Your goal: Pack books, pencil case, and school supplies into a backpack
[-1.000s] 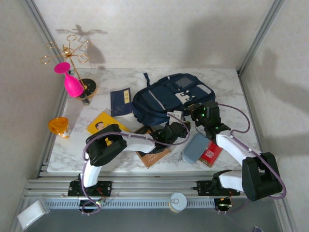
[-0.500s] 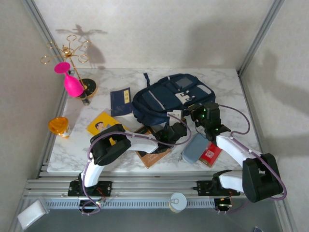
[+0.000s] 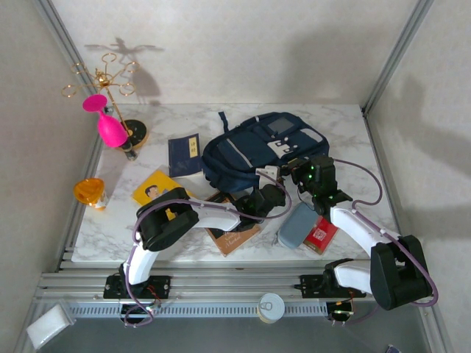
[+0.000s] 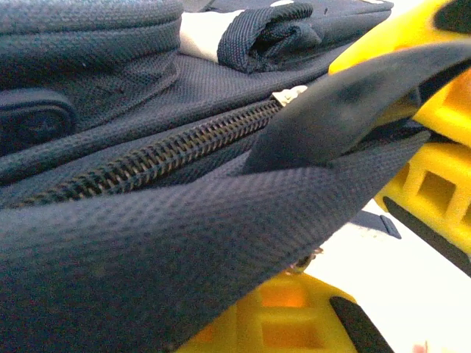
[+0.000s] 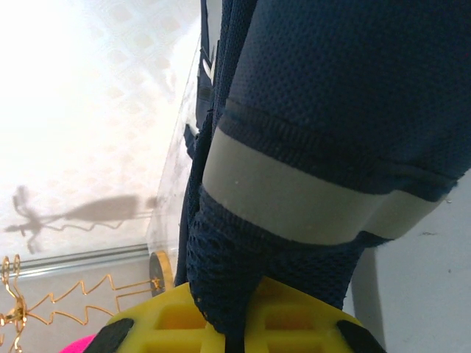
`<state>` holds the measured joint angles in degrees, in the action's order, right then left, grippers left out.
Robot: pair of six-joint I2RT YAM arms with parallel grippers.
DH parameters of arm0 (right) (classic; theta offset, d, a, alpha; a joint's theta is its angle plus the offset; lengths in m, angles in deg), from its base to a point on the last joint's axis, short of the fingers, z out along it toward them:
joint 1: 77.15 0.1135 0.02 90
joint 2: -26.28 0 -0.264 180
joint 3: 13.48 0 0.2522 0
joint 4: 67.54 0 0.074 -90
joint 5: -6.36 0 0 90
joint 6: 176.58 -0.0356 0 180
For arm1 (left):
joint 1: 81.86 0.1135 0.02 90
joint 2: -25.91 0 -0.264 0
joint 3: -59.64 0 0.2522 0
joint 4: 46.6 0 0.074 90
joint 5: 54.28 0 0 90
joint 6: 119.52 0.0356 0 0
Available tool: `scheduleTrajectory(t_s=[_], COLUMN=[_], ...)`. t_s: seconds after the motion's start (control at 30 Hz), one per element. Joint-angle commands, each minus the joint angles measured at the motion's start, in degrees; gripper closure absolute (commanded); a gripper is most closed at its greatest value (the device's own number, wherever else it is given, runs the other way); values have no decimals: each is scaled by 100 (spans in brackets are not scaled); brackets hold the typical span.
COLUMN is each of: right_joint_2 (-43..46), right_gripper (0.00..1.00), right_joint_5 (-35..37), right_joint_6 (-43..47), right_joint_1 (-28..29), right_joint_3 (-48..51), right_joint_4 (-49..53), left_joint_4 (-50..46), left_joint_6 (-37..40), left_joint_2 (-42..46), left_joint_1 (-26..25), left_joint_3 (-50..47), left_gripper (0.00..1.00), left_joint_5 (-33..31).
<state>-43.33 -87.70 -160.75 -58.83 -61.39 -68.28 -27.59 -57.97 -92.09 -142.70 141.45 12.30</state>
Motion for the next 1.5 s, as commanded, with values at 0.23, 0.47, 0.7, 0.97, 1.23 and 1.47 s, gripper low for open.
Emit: scheduleTrajectory(t_s=[0.23,0.47,0.7,0.97,1.23,1.47], right_joint_2=[241,304,425,457,448,446], right_gripper=[100,100,100,100,100,100], right_joint_5=[-210,-357,-387,-424,-395,-286], right_joint_6=[-227,-524,-567,-598,-606,-547], right_joint_1=[57,105,120,127,128,128], right_joint_3=[-123,44,90,111,157,117], right_joint_4=[-483,-744,-786,-826,-823,-778], left_joint_4=[388,1621,1804,1564,1438,1427], left_joint_6=[-866,-809,-103,281,231,323], left_joint_2=[358,475,304,-134,-470,-405], left_joint_1=[-23,-54,-76,-131,-70,-60], left_joint_3=[-518,-1359,-1098,-357,96,94], left_gripper=[90,69,55,48,59,85], left_joint_5=[276,-59,47,-706,-876,-752])
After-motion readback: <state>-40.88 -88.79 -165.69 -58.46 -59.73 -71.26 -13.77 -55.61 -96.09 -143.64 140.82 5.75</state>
